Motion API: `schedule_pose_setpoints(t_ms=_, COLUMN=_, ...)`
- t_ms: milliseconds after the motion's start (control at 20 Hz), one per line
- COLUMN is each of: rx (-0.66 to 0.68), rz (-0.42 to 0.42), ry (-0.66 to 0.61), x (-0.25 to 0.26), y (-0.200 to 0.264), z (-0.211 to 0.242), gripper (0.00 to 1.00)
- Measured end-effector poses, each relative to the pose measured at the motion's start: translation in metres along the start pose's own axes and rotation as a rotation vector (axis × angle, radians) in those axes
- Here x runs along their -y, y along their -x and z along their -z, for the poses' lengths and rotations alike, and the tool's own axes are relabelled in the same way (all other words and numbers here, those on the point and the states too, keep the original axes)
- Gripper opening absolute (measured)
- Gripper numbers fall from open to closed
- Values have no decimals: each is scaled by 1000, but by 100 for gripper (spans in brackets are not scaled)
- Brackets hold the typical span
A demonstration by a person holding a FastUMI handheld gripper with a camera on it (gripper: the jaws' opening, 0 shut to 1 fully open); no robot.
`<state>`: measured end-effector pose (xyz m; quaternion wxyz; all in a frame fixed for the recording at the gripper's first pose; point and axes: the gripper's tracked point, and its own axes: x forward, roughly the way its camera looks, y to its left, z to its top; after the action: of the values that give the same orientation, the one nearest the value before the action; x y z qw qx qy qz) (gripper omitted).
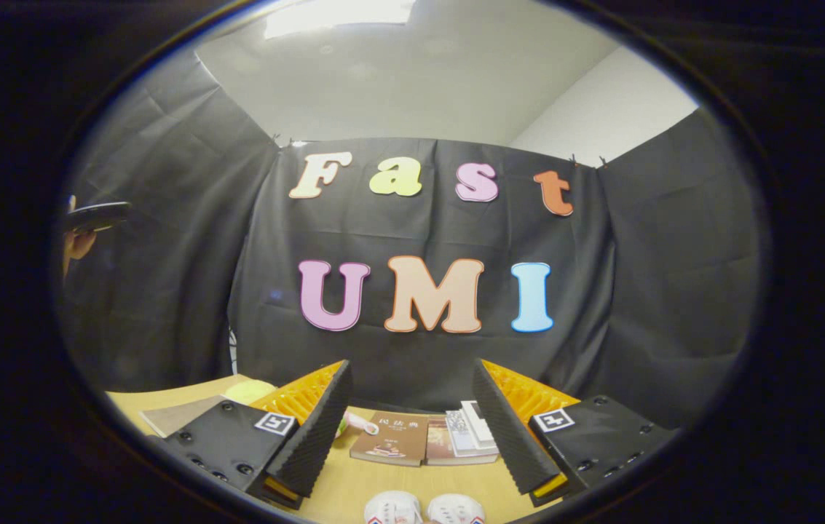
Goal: Open the storage box then place both shoes into the box .Put the left shoe in first, then the right shoe, with the right side of both shoes facing outward in a uniform manner.
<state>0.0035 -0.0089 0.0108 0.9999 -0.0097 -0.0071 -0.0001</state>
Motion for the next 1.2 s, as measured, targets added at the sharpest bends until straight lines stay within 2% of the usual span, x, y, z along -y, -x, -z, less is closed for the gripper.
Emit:
schedule_pose_setpoints(t_ms=250, rx=0, rz=-25, ry=-17, x=-6, y=2, z=4, gripper=100)
schedule_pose_setpoints(t_ms=750, rx=-140, rz=-217, ry=-248, x=-57, y=10, z=63, gripper=100)
schedule_pose_setpoints(t_ms=850, rx=-187, rz=-243, ry=-319, x=-69, y=14, z=79, gripper=100)
schedule_pose_setpoints(t_ms=1000, rx=-286, rz=-302, ry=-489, x=-96, y=22, z=105, gripper=100)
schedule_pose_setpoints(t_ms=1200, rx=-424, rz=-336, ry=-643, x=-118, y=31, z=141, gripper=100)
